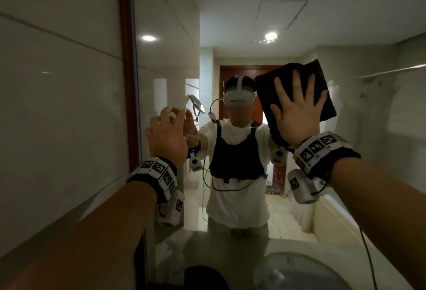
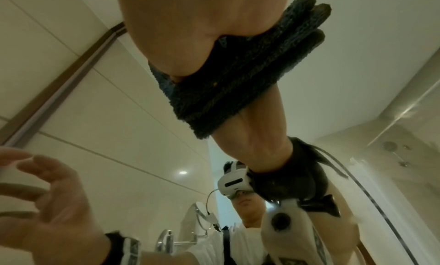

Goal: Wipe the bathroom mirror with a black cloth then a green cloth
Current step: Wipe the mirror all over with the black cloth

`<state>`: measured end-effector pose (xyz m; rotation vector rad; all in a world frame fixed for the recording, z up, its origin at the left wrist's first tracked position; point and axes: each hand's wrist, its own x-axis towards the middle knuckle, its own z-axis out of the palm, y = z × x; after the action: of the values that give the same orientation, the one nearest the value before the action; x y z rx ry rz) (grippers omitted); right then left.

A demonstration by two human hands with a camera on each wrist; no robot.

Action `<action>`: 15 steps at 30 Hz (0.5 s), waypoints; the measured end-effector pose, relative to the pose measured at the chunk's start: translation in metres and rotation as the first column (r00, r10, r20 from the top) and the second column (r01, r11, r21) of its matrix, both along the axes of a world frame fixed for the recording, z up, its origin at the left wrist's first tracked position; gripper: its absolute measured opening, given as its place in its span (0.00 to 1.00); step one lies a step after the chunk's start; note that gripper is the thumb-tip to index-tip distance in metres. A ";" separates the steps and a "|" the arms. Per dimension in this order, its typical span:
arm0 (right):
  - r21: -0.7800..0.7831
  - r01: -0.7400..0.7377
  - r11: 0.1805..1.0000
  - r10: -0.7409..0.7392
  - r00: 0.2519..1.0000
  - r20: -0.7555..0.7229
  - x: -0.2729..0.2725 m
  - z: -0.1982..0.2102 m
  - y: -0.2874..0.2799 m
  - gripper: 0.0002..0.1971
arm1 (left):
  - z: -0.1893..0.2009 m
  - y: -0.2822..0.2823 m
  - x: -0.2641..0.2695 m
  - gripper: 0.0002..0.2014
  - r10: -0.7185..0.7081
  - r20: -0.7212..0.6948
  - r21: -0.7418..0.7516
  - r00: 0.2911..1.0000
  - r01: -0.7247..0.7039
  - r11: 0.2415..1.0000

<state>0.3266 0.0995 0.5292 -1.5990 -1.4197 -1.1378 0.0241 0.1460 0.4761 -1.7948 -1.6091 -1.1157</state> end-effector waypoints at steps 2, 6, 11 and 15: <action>-0.009 -0.002 1.000 0.002 0.999 0.039 -0.024 0.001 0.010 0.31 | -0.002 0.005 -0.010 0.39 0.006 0.061 -0.026 0.998 -0.004 1.000; -0.041 -0.028 0.999 0.035 0.984 0.175 -0.082 -0.004 0.026 0.31 | -0.002 0.011 -0.020 0.39 -0.040 0.094 -0.032 0.995 0.044 0.999; -0.193 -0.088 0.977 0.170 0.869 0.465 -0.140 -0.053 0.042 0.33 | -0.005 0.009 -0.026 0.35 -0.097 0.095 0.002 0.991 0.097 0.995; -0.190 -0.081 0.978 0.170 0.837 0.520 -0.126 -0.043 0.043 0.34 | -0.006 0.009 -0.025 0.36 -0.096 0.101 0.000 0.990 0.096 0.995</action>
<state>0.2003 0.1426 0.4865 -1.3116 -1.9900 -1.4959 -0.0010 0.1551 0.4705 -1.8631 -1.5976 -1.2652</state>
